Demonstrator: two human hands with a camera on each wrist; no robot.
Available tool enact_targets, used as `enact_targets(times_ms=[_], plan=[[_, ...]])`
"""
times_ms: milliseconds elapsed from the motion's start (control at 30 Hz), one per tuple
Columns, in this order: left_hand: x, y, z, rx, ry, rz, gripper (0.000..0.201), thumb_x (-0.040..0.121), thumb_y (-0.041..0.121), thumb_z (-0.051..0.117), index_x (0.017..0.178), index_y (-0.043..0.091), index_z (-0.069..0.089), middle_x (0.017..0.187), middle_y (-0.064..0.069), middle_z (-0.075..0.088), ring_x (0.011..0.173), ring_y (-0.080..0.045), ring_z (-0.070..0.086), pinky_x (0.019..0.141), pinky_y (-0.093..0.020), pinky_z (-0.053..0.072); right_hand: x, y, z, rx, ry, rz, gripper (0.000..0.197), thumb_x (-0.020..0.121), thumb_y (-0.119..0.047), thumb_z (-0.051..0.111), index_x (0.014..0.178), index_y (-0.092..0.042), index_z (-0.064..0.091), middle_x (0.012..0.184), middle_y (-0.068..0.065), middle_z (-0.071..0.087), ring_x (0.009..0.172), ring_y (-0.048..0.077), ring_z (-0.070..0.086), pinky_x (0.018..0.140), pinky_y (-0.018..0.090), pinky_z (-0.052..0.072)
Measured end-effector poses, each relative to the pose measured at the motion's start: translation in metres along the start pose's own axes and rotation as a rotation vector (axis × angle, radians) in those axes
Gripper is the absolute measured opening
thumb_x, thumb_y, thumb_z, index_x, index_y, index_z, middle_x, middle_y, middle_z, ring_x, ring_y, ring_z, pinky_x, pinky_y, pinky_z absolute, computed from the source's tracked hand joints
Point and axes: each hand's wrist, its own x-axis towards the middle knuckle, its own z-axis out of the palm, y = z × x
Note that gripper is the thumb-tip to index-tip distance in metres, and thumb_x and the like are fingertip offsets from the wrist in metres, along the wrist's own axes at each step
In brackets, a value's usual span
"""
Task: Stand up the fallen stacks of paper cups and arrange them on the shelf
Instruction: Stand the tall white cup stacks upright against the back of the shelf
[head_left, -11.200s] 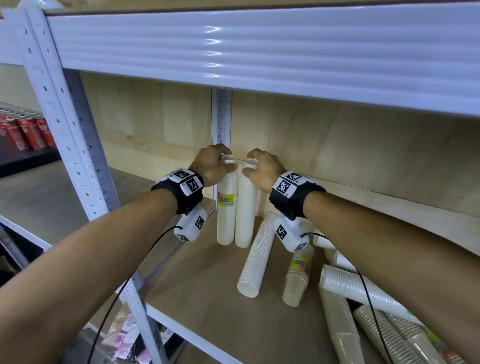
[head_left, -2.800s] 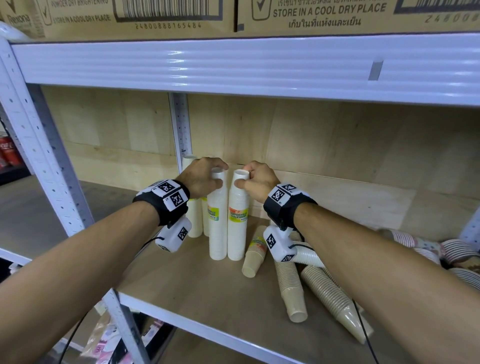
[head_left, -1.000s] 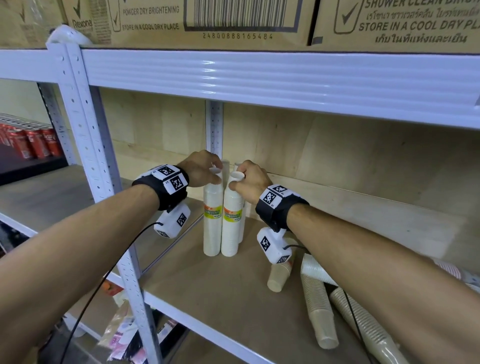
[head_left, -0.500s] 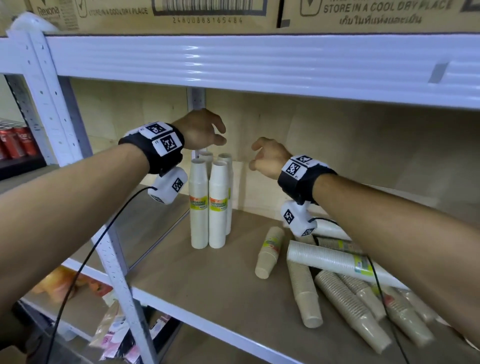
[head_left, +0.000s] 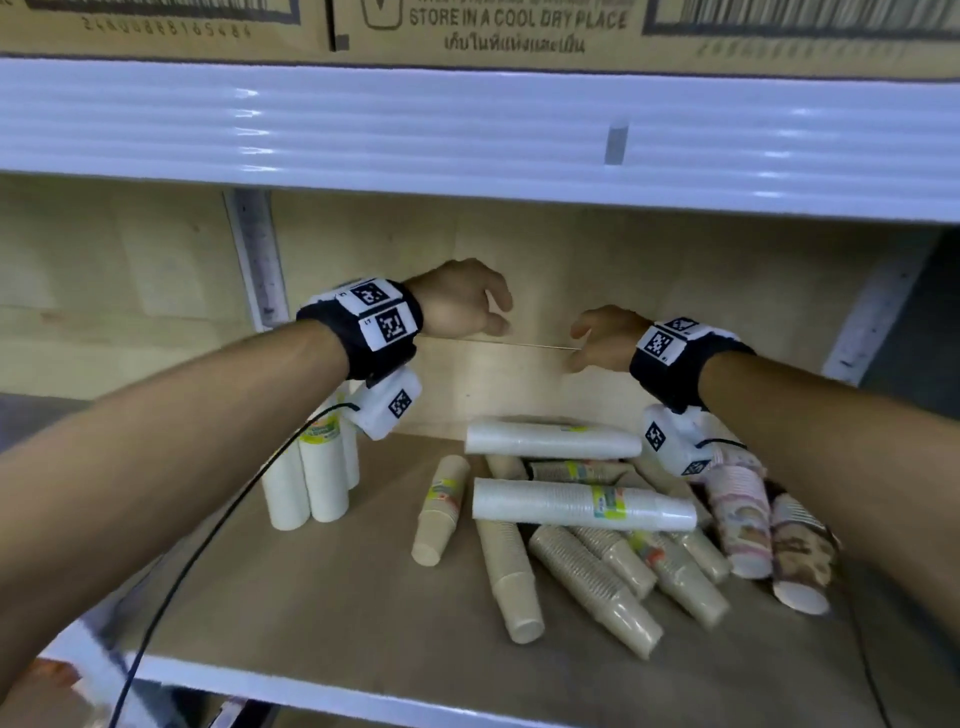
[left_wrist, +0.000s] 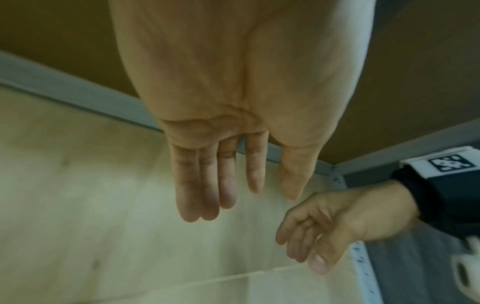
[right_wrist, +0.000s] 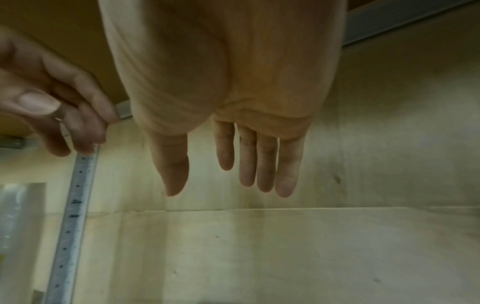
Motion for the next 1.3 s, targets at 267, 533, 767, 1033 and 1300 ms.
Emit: enact_targets(times_ms=[267, 533, 767, 1033, 1300], plan=[[0.015, 0.049, 0.088, -0.029, -0.271, 0.134, 0.047, 0.085, 0.049, 0.069, 0.126, 0.027, 0.059, 0.111, 0.004, 0.062, 0.098, -0.013, 0.059, 0.088, -0.031, 0.051, -0.011, 0.088, 0.023, -0.099, -0.148, 0.129, 0.085, 0.067, -0.053, 0.080, 0.140, -0.032, 0.045, 0.141, -0.003, 0.047, 0.128, 0.021, 0.047, 0.102, 0.038, 0.043], [0.021, 0.058, 0.162, 0.001, -0.471, 0.184, 0.070, 0.083, 0.050, 0.071, 0.142, 0.023, 0.045, 0.134, 0.003, 0.051, 0.115, -0.015, 0.051, 0.087, -0.026, 0.042, 0.002, 0.130, 0.052, -0.049, -0.250, 0.082, 0.090, 0.076, -0.043, 0.079, 0.151, -0.025, 0.032, 0.149, 0.001, 0.040, 0.129, 0.021, 0.046, 0.099, 0.030, 0.043], [0.022, 0.037, 0.203, 0.003, -0.485, 0.226, 0.091, 0.074, 0.049, 0.076, 0.150, 0.035, 0.028, 0.134, 0.004, 0.054, 0.117, -0.017, 0.052, 0.096, -0.033, 0.045, 0.032, 0.144, 0.078, -0.070, -0.310, 0.007, 0.095, 0.074, -0.042, 0.082, 0.152, -0.020, 0.032, 0.155, 0.000, 0.034, 0.140, 0.022, 0.037, 0.110, 0.031, 0.033], [0.029, 0.031, 0.204, 0.120, -0.589, 0.208, 0.047, 0.081, 0.040, 0.073, 0.120, 0.018, 0.058, 0.110, 0.000, 0.061, 0.099, -0.019, 0.056, 0.086, -0.040, 0.049, 0.050, 0.153, 0.104, -0.083, -0.288, -0.069, 0.058, 0.073, -0.022, 0.081, 0.128, -0.018, 0.061, 0.122, 0.002, 0.063, 0.110, 0.022, 0.059, 0.080, 0.024, 0.039], [0.033, 0.031, 0.207, 0.155, -0.613, 0.213, 0.046, 0.080, 0.041, 0.074, 0.118, 0.020, 0.059, 0.103, 0.005, 0.059, 0.092, -0.015, 0.055, 0.074, -0.030, 0.043, 0.056, 0.161, 0.106, -0.070, -0.281, -0.082, 0.061, 0.070, -0.025, 0.083, 0.127, -0.017, 0.062, 0.121, 0.003, 0.065, 0.093, 0.011, 0.054, 0.067, 0.019, 0.036]])
